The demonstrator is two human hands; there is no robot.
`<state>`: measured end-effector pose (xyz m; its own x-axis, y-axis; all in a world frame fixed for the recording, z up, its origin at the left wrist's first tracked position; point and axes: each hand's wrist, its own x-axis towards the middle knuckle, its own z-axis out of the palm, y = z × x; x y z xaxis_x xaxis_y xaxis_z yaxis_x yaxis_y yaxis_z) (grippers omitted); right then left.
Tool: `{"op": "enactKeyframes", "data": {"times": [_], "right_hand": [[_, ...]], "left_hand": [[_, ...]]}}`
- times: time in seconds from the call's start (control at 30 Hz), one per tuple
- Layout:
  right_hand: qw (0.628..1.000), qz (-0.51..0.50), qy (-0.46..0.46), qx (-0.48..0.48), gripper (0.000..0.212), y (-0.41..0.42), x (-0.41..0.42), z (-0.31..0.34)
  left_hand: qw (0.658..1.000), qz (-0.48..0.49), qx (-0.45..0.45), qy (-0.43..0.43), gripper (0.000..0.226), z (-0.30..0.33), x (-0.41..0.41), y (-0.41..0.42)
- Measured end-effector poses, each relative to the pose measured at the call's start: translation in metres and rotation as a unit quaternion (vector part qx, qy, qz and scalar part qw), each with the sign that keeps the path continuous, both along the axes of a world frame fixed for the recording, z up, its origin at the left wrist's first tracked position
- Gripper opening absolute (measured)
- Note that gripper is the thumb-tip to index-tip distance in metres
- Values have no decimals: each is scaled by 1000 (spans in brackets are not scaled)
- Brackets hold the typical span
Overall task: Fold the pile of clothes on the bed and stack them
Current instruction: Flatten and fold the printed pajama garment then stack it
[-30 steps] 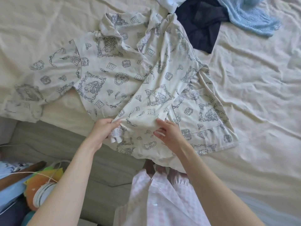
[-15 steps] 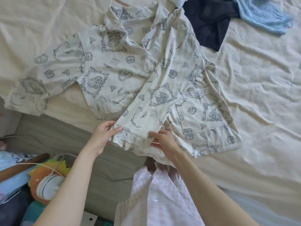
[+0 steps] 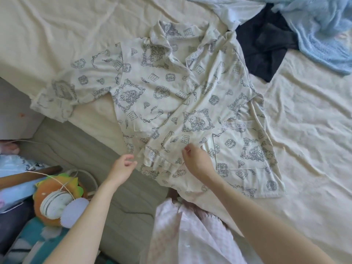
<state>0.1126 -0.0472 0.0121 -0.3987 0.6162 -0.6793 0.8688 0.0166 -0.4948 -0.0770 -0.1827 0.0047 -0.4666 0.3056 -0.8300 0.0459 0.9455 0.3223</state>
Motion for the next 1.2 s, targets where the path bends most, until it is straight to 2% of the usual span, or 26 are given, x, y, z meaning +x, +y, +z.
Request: {"op": "enactKeyframes", "data": {"times": [0.17,0.33,0.43,0.57,0.67,0.8,0.93,1.1,1.2], "right_hand": [[987,129,47,78,37,13,-45,17],[957,257,21,130,51,14,-124,10],[943,295,-12,156,58,9,-186,-7],[932,295,-33,211,65,10,-263,-35],[934,285,-62,207,69,14,-294,-58],[927,305,-110,186,69,14,-301,-83],[927,312,-116,175,68,17,-303,-88],[938,301,-99,138,67,20,-308,-72],[972,216,-10,95,58,25,-305,-49]], "left_hand": [[998,40,47,11,25,11,-22,-11],[993,74,64,63,25,0,-111,-26],[992,15,52,116,36,-14,-185,-29],[975,-58,62,206,49,-30,-281,-15],[951,-102,92,278,55,-42,-337,3],[941,-148,41,301,52,-63,-380,13],[927,-186,-17,326,25,-73,-393,0],[902,-206,56,375,17,-39,-372,-12],[893,-202,113,387,19,1,-342,-10]]}}
